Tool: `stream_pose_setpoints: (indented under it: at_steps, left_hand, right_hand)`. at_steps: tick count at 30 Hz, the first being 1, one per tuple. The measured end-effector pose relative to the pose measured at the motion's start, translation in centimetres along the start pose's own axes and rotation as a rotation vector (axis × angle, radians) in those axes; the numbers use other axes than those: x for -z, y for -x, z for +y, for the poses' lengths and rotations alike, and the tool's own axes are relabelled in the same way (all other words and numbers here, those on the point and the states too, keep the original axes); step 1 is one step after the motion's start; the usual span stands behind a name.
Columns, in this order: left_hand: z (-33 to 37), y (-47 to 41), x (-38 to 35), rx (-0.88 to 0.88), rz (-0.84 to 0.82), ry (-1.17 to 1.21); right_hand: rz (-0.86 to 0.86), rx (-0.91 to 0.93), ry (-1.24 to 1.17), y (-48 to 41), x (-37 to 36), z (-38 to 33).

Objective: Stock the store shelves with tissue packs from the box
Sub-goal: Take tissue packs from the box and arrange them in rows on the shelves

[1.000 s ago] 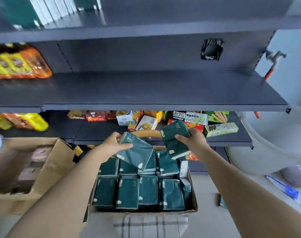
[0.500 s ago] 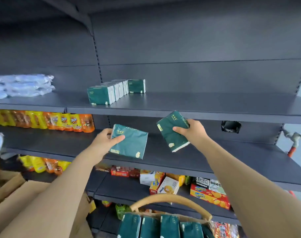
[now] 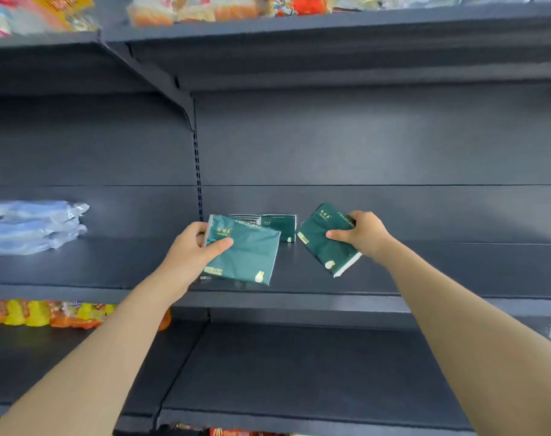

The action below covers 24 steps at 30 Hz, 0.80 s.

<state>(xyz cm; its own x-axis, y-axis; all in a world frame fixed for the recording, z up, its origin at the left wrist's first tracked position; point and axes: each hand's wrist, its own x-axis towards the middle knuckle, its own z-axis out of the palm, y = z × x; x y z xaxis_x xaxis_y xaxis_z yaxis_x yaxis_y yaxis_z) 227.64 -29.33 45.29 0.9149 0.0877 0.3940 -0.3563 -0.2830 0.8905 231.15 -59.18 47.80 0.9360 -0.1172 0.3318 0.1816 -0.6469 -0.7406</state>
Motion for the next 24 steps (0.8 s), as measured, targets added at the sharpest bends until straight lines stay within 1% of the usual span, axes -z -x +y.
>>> stream_pose_setpoints:
  at_steps: [3,7,14,20,24]
  left_hand:
    - [0.1,-4.5,1.4,-0.047,0.017,0.044]
    - [0.0,-9.4,1.6,-0.106,0.001,0.085]
    - [-1.6,-15.7,1.1,-0.165,0.054,0.088]
    - [-4.2,-19.3,0.9,-0.208,0.129,0.105]
    - [-6.0,-21.0,-0.2,-0.199,0.142,0.097]
  right_hand:
    - [0.043,-0.011,0.050,-3.0,-2.2,-1.5]
    - [0.051,0.014,0.175,-6.8,-4.9,-2.1]
    - [-0.040,0.082,0.453,-14.0,-9.2,-0.5]
    - [-0.055,0.210,0.630,-20.5,-14.4,2.0]
    - [-0.091,0.298,0.672,-23.7,-17.3,2.9]
